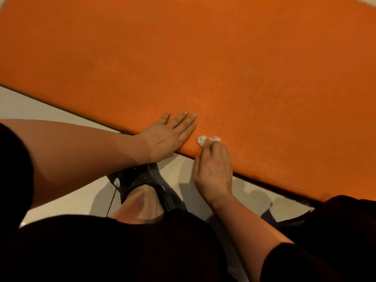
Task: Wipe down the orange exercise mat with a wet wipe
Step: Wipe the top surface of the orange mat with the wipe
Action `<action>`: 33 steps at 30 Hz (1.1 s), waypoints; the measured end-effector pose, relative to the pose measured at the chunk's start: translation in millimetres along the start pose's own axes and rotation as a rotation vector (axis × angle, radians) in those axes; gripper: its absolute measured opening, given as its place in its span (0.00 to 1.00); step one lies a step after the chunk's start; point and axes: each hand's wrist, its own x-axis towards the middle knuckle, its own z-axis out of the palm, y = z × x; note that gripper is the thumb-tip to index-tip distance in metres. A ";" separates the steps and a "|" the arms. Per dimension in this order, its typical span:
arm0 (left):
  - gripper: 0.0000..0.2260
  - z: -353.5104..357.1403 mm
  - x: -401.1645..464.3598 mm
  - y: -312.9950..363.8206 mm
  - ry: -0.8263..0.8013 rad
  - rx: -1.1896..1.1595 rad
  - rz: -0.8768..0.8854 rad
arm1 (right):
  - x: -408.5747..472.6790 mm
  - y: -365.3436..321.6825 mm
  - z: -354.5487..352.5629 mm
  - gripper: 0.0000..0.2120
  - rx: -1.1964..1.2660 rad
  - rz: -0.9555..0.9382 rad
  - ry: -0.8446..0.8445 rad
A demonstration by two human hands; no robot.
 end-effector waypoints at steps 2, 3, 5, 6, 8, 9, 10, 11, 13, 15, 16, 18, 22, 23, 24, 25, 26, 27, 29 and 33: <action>0.36 -9.7 5.7 3.6 -0.011 0.054 0.051 | 8.7 0.5 -2.6 0.28 -0.073 -0.083 -0.037; 0.37 -15.9 7.4 5.1 -0.034 0.080 0.067 | 11.4 5.9 -5.4 0.29 -0.111 -0.122 -0.051; 0.39 -25.7 7.9 8.1 -0.104 0.128 0.086 | 12.4 19.3 -12.1 0.29 -0.191 -0.217 -0.060; 0.37 -27.8 7.3 10.2 -0.117 0.149 0.092 | 12.1 24.8 -16.7 0.27 -0.218 -0.262 -0.056; 0.31 -35.4 5.2 12.9 -0.104 0.176 0.085 | 15.0 29.7 -29.0 0.26 -0.222 -0.315 -0.041; 0.30 -41.5 3.0 12.6 -0.101 0.179 0.079 | 16.4 29.6 -36.3 0.27 -0.213 -0.319 -0.043; 0.30 -50.6 -0.6 11.6 -0.107 0.173 0.073 | 17.8 28.5 -44.8 0.29 -0.209 -0.312 -0.048; 0.30 -61.5 -5.0 10.8 -0.121 0.167 0.064 | 18.9 27.2 -54.9 0.30 -0.212 -0.301 -0.051; 0.29 -85.8 -15.5 10.9 -0.148 0.158 0.025 | 18.5 25.0 -79.3 0.27 -0.215 -0.267 -0.045; 0.27 -109.4 -25.2 12.1 -0.140 0.149 -0.036 | 18.2 22.9 -104.2 0.24 -0.215 -0.236 -0.070; 0.25 -121.9 -28.1 11.8 -0.120 0.139 -0.083 | 20.1 23.0 -118.4 0.24 -0.213 -0.219 -0.074; 0.22 -155.2 -31.0 9.9 -0.041 0.093 -0.182 | 28.8 24.5 -158.5 0.22 -0.205 -0.190 -0.025; 0.22 -234.7 -50.9 8.0 0.168 0.020 -0.276 | 40.9 36.5 -251.2 0.20 -0.230 -0.231 0.048; 0.22 -253.3 -57.3 7.3 0.223 0.021 -0.266 | 39.1 40.1 -273.8 0.21 -0.244 -0.229 0.059; 0.22 -273.0 -64.6 7.4 0.279 0.029 -0.244 | 35.6 43.8 -296.6 0.22 -0.257 -0.225 0.092; 0.21 -292.7 -71.5 8.3 0.333 0.030 -0.227 | 31.4 47.7 -318.8 0.22 -0.275 -0.223 0.123; 0.19 -313.7 -79.5 11.5 0.390 0.011 -0.218 | 26.5 52.0 -342.9 0.22 -0.292 -0.217 0.158; 0.18 -334.3 -86.3 16.9 0.459 -0.022 -0.217 | 21.4 57.4 -366.7 0.22 -0.311 -0.203 0.190; 0.16 -372.9 -95.4 34.8 0.613 -0.122 -0.232 | 11.2 70.1 -416.0 0.19 -0.360 -0.172 0.277; 0.09 -422.7 -104.8 63.0 0.931 -0.358 -0.229 | -1.2 84.4 -495.4 0.18 -0.457 -0.174 0.418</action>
